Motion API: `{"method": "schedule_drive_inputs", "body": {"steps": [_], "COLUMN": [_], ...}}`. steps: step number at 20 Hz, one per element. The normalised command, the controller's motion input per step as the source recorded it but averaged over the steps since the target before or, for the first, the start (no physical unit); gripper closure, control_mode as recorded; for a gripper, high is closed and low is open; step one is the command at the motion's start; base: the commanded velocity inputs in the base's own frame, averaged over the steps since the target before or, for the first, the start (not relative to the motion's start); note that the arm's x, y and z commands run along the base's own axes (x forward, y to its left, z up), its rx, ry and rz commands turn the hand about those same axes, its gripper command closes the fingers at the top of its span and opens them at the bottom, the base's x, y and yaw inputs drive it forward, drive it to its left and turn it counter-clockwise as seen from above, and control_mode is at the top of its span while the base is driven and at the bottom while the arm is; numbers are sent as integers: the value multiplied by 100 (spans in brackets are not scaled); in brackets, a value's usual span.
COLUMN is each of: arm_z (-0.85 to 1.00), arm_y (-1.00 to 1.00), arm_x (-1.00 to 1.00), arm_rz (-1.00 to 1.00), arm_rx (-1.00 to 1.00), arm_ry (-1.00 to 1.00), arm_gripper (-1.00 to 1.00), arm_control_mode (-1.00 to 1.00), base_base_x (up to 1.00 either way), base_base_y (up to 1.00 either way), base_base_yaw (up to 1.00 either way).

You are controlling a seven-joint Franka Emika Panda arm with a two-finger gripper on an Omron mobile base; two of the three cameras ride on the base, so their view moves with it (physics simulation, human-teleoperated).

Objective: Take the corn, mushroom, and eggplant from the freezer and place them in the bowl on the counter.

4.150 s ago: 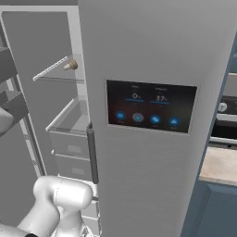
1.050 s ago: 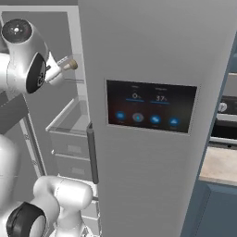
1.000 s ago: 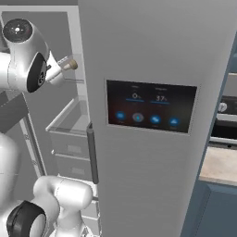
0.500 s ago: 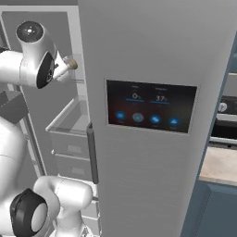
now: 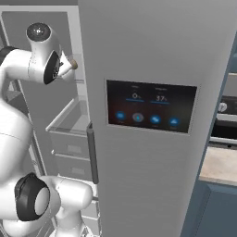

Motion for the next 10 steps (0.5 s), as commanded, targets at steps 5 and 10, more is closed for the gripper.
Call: {"method": "schedule_drive_inputs", "body": {"steps": [5, 10], "arm_z": [-8, -4], "arm_y": [12, 6], "arm_x": [39, 32], "arm_rz": [0, 0], "arm_rx": [0, -2], "arm_ry": [3, 3], "arm_gripper": [-100, -100], "arm_control_mode": [-100, -100], "base_base_x": [0, 0], "base_base_y": [0, 0], "base_base_yaw": [0, 0]}}
